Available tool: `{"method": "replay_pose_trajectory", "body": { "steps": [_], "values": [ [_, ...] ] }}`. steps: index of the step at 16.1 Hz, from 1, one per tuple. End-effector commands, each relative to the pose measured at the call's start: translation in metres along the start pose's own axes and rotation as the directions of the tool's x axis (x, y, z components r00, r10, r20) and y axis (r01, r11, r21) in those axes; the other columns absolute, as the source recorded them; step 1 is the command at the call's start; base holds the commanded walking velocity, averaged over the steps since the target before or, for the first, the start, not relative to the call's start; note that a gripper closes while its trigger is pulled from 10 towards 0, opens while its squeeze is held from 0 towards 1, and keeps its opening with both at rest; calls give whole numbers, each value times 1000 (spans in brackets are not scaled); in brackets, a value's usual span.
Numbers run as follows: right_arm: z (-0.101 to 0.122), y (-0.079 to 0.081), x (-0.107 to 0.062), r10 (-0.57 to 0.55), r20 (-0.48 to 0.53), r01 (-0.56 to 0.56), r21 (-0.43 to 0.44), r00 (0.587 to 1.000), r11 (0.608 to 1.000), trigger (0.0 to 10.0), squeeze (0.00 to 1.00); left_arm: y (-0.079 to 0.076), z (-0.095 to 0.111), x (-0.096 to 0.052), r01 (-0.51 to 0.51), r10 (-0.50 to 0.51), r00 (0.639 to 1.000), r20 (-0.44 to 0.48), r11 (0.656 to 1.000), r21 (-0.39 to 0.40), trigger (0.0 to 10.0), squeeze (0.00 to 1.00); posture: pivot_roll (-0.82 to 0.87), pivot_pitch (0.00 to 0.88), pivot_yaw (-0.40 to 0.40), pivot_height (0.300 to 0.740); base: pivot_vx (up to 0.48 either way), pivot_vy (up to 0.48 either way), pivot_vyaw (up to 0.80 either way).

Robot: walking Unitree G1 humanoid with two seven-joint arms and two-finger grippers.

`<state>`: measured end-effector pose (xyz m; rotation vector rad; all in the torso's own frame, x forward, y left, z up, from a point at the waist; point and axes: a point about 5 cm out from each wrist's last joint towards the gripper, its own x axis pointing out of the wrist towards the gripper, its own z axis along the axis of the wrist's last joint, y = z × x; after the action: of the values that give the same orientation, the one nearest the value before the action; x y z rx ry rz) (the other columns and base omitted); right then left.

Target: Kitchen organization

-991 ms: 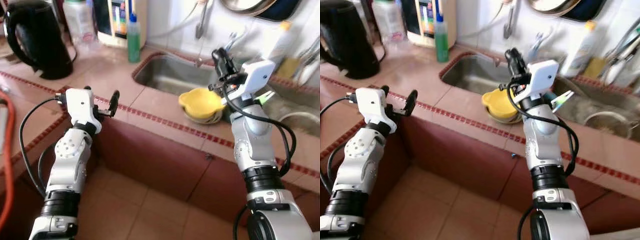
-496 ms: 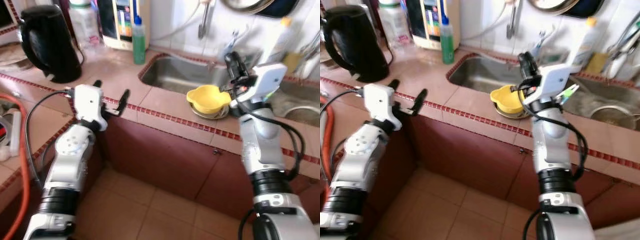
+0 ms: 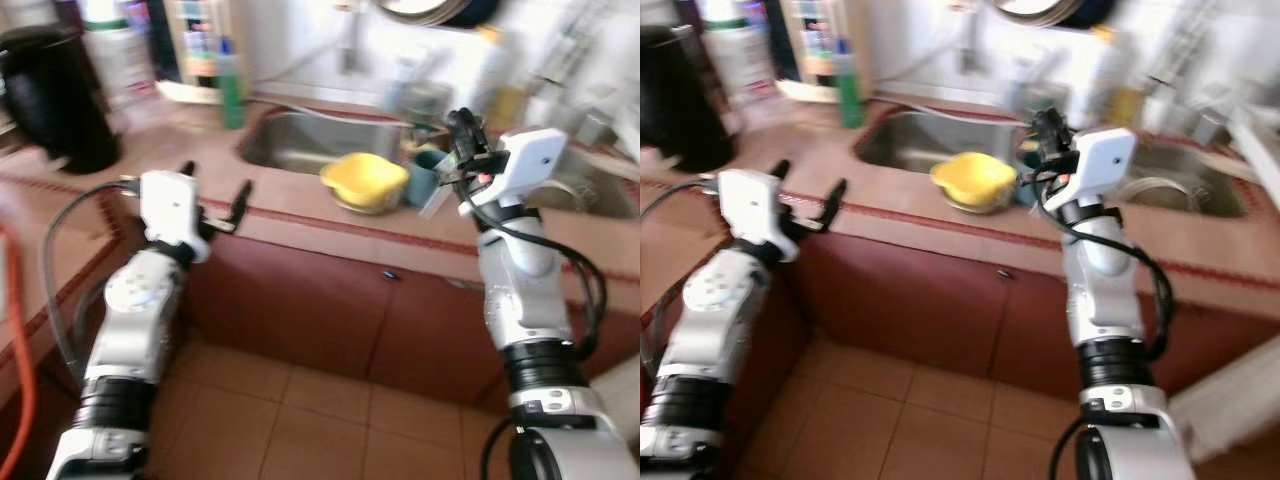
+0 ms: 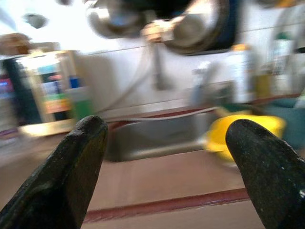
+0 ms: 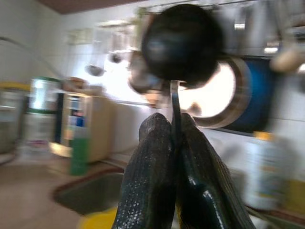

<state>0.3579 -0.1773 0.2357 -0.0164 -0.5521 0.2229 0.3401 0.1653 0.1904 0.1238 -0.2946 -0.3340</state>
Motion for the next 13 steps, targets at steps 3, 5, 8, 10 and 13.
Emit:
{"method": "replay_pose_trajectory", "body": {
  "steps": [3, 5, 8, 10, 13],
  "values": [
    [10, 4, 6, 12, 40, -12, 3, 999, 1000, 10000, 0, 6, 3, -1, -9, 9, 1000, 2, 1000, 16, 10000, 0, -45, 0, -5, 740, 0, 0, 0],
    [11, 5, 5, 16, 41, -16, 3, 999, 1000, 10000, 0, 6, 3, -1, -13, 13, 1000, 2, 1000, 13, 10000, 0, -46, 0, -4, 740, 120, 0, 0],
    [11, 5, 5, 21, 43, -22, 4, 999, 1000, 10000, 0, 7, 3, 0, -22, 22, 1000, 3, 1000, -1, 10000, 0, -49, 0, -3, 740, 201, 0, 0],
    [12, 6, 5, 26, 45, -27, 6, 999, 1000, 10000, 0, 7, 3, 0, -22, 22, 1000, 4, 1000, -3, 10000, 0, -49, 0, -2, 740, 337, 0, 0],
    [12, 8, 5, 49, 47, -49, 11, 998, 999, 10000, 0, 7, 4, 0, -31, 31, 999, 8, 999, -13, 10000, 0, -48, 0, -3, 740, 364, 0, 0]
  ]
}}
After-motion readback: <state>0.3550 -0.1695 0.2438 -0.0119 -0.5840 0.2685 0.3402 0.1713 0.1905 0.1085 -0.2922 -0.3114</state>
